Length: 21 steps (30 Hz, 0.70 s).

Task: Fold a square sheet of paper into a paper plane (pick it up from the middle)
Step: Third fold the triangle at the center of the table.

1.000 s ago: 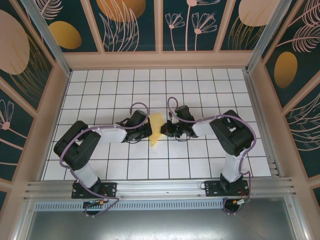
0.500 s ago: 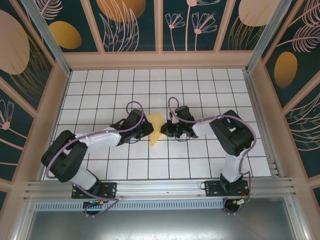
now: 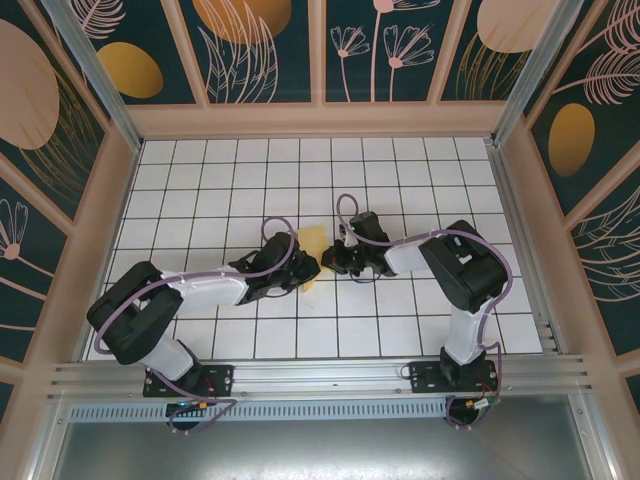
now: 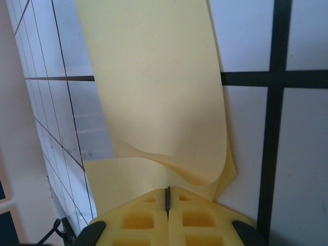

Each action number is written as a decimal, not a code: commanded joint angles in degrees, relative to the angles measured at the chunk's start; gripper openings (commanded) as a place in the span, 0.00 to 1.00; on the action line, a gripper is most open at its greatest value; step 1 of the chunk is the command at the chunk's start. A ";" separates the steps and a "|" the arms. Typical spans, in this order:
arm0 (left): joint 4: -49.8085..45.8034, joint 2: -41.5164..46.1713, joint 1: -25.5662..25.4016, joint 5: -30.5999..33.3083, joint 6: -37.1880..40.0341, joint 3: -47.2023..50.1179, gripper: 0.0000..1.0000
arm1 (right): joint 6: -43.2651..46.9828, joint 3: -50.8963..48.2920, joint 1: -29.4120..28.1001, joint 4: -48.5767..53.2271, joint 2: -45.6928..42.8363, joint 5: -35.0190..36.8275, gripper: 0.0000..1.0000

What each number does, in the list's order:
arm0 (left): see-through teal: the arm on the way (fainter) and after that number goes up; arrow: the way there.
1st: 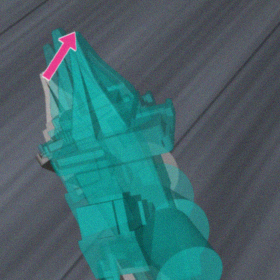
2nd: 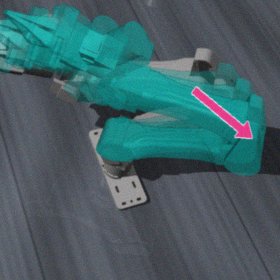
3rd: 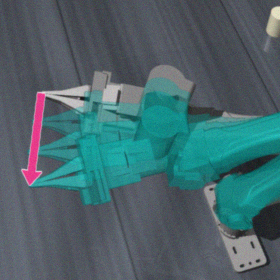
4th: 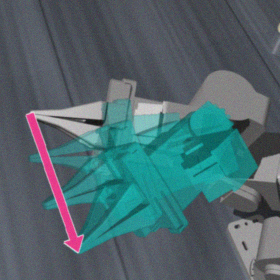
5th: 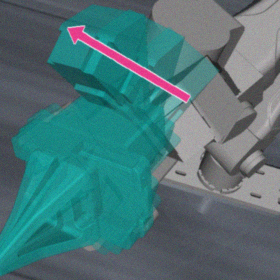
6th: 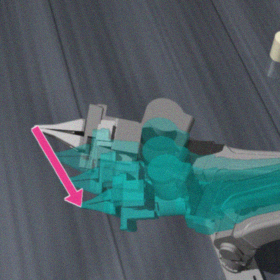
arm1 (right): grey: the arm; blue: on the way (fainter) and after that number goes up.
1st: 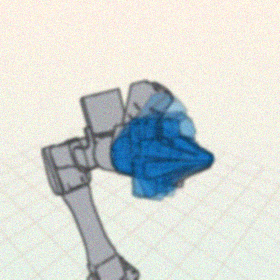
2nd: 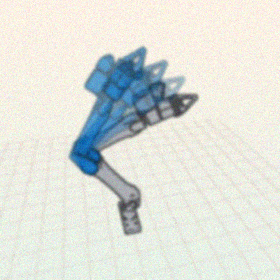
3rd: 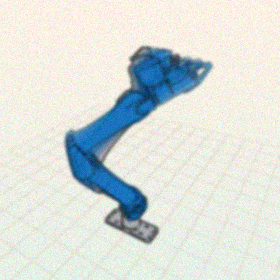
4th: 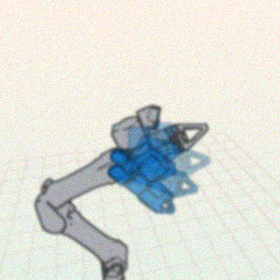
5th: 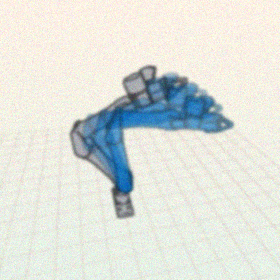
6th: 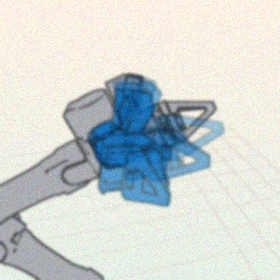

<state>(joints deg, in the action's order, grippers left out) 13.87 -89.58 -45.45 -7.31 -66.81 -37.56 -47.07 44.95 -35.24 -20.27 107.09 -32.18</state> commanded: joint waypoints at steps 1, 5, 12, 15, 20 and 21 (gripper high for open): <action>2.10 -1.58 -0.25 0.06 -1.57 0.81 0.14 | -0.12 -2.06 -0.34 4.63 2.88 4.92 0.00; 2.46 -2.35 -0.31 -0.34 -2.41 1.75 0.14 | -0.05 -2.10 -0.31 4.72 3.00 4.85 0.00; 4.40 -2.61 -0.37 -0.96 -4.19 4.74 0.13 | -0.02 -1.96 -0.40 4.72 3.31 4.71 0.00; 5.33 -2.89 -0.43 -1.37 -4.77 5.36 0.13 | 0.05 -1.86 -0.44 4.71 3.30 4.76 0.00; 5.73 -3.23 -0.51 -1.30 -5.12 6.09 0.13 | 0.08 -1.97 -0.39 4.80 3.47 4.76 0.00; 5.91 -3.23 -0.59 -1.30 -5.30 6.28 0.13 | 0.06 -1.97 -0.41 4.80 3.53 4.71 0.00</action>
<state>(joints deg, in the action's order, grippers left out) 18.04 -92.05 -45.45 -7.77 -70.78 -32.34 -47.07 44.95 -35.24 -20.34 107.09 -32.18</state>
